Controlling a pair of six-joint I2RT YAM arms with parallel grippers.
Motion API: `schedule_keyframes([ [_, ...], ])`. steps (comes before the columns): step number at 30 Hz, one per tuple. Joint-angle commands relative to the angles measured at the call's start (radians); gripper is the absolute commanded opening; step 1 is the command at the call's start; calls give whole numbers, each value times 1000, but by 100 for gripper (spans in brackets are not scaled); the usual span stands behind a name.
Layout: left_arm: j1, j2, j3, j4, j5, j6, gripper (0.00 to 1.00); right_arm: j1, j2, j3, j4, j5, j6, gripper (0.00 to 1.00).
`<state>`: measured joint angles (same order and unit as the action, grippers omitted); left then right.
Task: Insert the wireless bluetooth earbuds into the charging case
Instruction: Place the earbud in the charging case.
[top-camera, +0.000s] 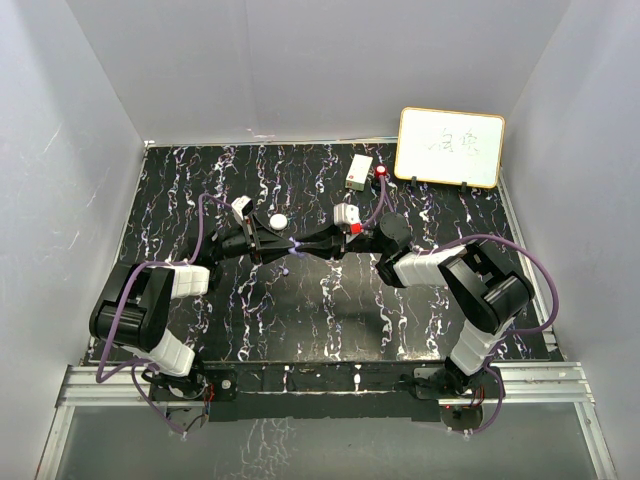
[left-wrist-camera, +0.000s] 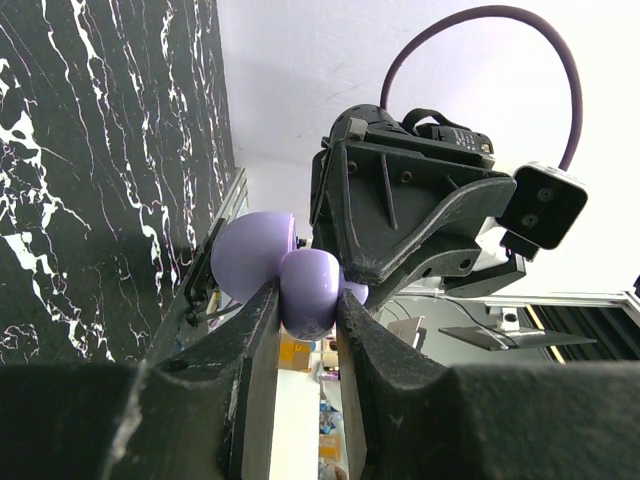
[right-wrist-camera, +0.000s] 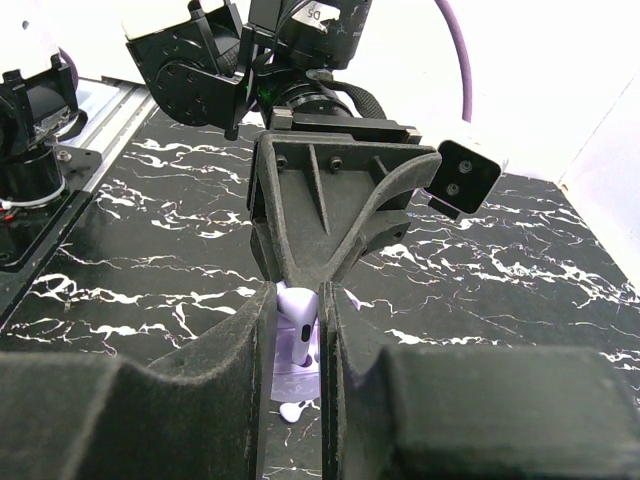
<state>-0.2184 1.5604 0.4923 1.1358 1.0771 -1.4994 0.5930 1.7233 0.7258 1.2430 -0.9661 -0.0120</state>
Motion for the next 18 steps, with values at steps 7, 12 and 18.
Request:
schedule_keyframes([
  [7,-5,-54,39,36,7,-9,0,-7,12,10,71,-4,27,0],
  [12,-6,-55,42,32,9,-9,0,-10,12,4,76,9,26,0],
  [18,-6,-60,42,21,9,-5,0,-14,12,7,56,48,9,0],
])
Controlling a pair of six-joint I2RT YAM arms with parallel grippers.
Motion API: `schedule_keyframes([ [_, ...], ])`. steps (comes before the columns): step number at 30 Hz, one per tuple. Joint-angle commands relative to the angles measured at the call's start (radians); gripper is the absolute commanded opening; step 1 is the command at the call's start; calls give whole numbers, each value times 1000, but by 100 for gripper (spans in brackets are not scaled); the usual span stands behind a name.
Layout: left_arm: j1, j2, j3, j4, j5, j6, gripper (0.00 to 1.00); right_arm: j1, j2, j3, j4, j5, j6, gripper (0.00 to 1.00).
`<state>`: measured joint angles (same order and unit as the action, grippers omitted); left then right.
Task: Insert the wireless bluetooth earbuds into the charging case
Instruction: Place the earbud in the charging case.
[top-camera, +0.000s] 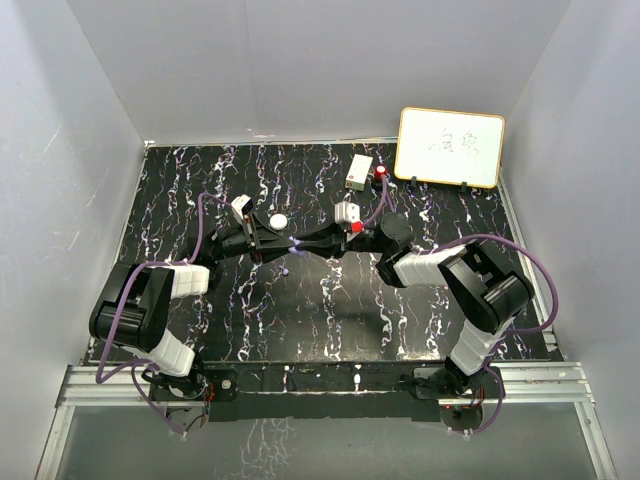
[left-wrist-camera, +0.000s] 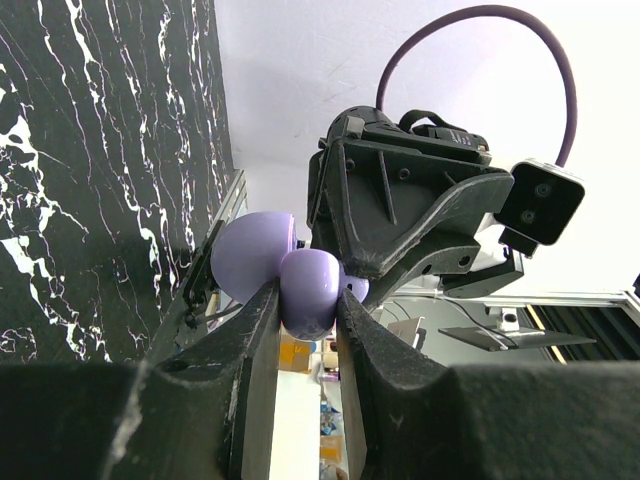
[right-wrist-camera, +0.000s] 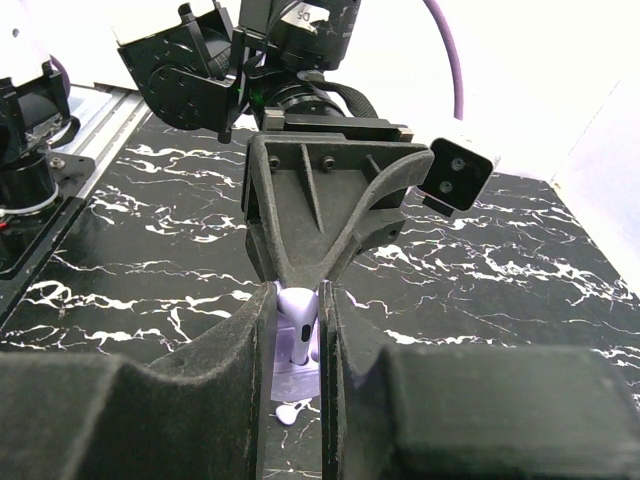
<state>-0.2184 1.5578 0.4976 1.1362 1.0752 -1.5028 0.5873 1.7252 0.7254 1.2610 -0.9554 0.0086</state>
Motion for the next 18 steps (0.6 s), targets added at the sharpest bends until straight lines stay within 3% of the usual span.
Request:
schedule_keyframes([
  [1,-6,-57,36,19,11,-1,0,-9,10,9,31,40,-17,0],
  [18,-6,-54,56,20,4,-4,0,-9,24,-2,13,21,-29,0],
])
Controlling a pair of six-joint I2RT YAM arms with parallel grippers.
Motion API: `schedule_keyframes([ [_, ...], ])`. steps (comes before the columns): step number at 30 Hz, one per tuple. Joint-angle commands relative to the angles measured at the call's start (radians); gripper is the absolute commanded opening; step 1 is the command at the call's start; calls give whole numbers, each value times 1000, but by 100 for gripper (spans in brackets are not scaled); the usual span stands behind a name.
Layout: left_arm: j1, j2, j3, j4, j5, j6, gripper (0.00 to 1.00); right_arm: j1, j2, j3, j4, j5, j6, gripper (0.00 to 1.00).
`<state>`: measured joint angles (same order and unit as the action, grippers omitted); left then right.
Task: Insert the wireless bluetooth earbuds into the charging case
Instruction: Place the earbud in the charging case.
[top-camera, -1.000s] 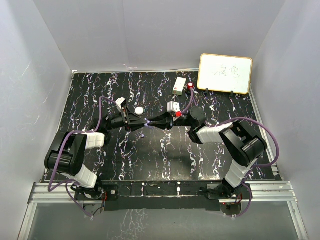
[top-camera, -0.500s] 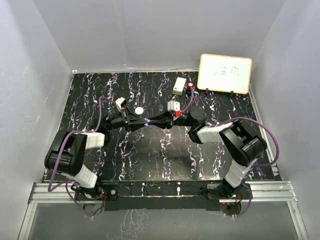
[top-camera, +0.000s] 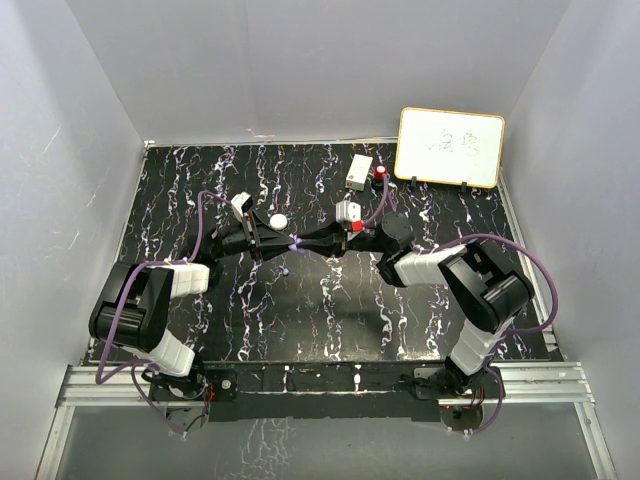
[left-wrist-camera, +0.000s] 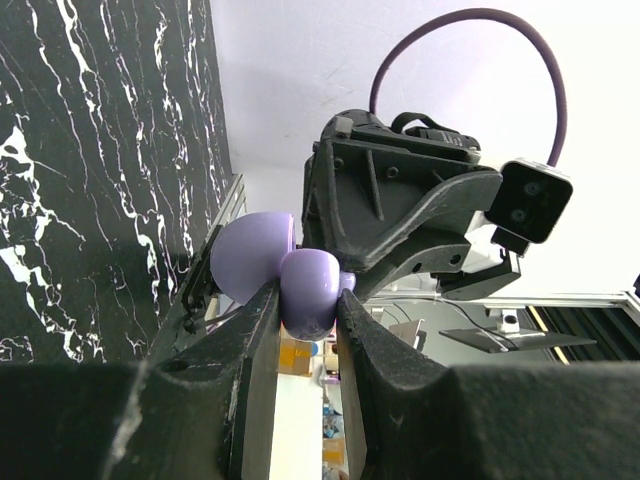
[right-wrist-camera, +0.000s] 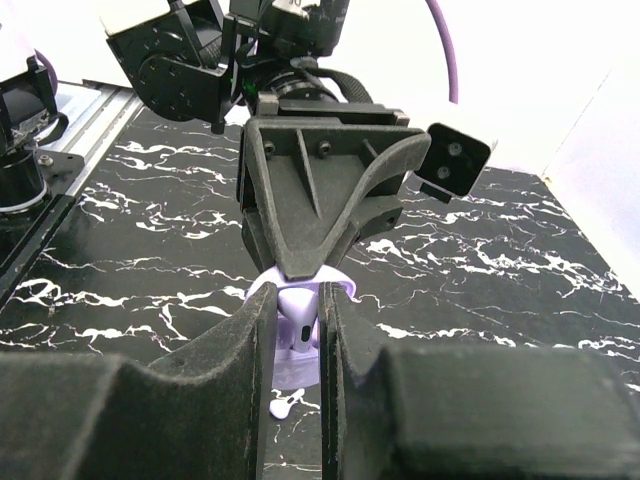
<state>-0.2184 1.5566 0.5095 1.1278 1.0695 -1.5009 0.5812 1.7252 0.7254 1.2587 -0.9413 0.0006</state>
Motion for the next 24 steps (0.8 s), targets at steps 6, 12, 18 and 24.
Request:
schedule_keyframes([
  [6,-6,-53,41,33,7,-10,0,-4,41,-1,24,8,-18,0],
  [12,-6,-52,37,37,7,-10,0,-4,42,0,29,5,-13,0],
  [18,-5,-50,35,41,7,-10,0,-4,36,-9,52,20,-1,9],
  [24,-5,-47,33,43,6,-10,0,-7,30,-11,57,24,5,23],
])
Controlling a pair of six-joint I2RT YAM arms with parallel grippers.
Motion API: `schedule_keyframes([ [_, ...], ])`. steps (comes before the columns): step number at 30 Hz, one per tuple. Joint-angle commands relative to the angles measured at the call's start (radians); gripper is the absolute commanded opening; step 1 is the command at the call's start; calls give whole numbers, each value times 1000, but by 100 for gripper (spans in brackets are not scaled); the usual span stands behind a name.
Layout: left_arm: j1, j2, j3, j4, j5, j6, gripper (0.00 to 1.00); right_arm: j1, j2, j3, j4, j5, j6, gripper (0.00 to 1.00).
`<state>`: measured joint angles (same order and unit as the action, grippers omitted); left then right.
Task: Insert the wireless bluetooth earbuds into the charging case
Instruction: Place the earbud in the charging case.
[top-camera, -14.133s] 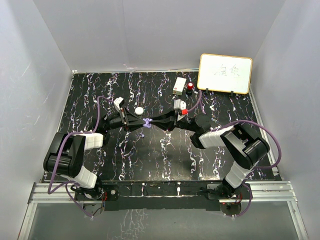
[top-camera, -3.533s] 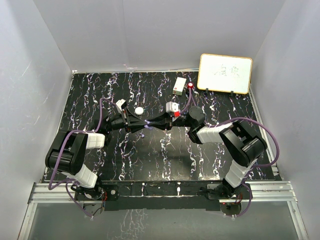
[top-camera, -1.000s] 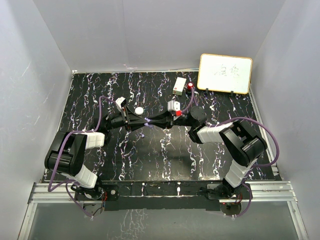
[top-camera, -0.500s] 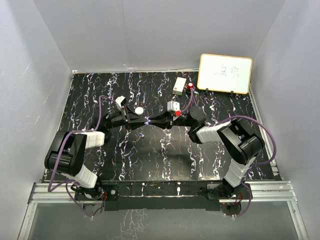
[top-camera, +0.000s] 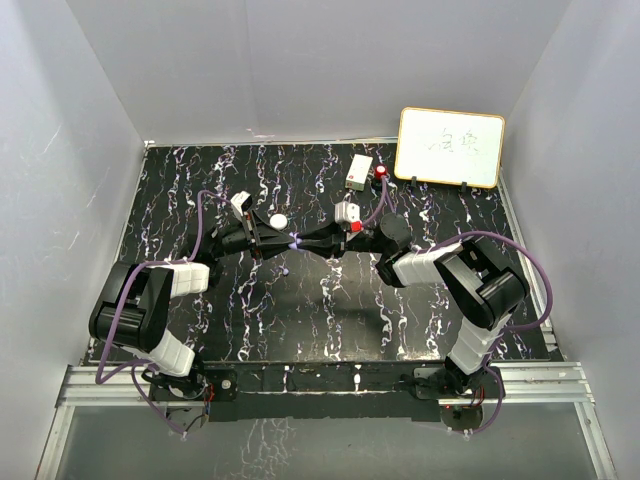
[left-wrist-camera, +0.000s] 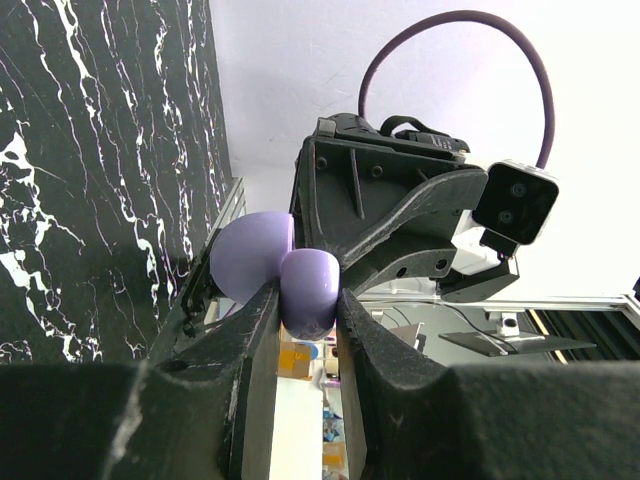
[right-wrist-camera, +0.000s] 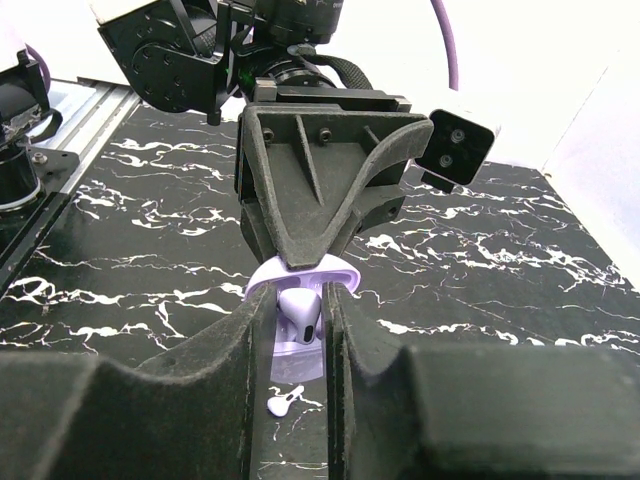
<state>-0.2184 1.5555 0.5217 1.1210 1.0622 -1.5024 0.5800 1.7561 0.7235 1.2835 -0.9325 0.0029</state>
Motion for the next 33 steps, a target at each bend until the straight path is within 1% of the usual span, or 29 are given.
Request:
schedule_keyframes([
  [1,-6,-47,20,49,13,-9,0,-5,-3,-9,33,17,3,24],
  [2,-6,-46,20,51,13,-9,0,-5,-4,-8,33,17,3,25],
  [4,-6,-46,20,51,13,-9,0,-8,-6,-9,34,19,3,32],
  [5,-6,-45,20,52,12,-9,0,-7,-7,-9,34,19,4,33],
  [13,-6,-37,15,55,11,-5,0,-14,-7,-12,39,25,5,35],
  [15,-6,-32,13,59,12,-5,0,-16,-39,-12,40,27,5,37],
  [22,-5,1,4,78,12,-5,0,-27,-67,-20,37,27,8,39],
  [25,-5,24,4,125,13,-16,0,-32,-84,-29,31,28,7,40],
  [33,-4,74,24,179,16,-41,0,-44,-134,-63,20,46,2,41],
])
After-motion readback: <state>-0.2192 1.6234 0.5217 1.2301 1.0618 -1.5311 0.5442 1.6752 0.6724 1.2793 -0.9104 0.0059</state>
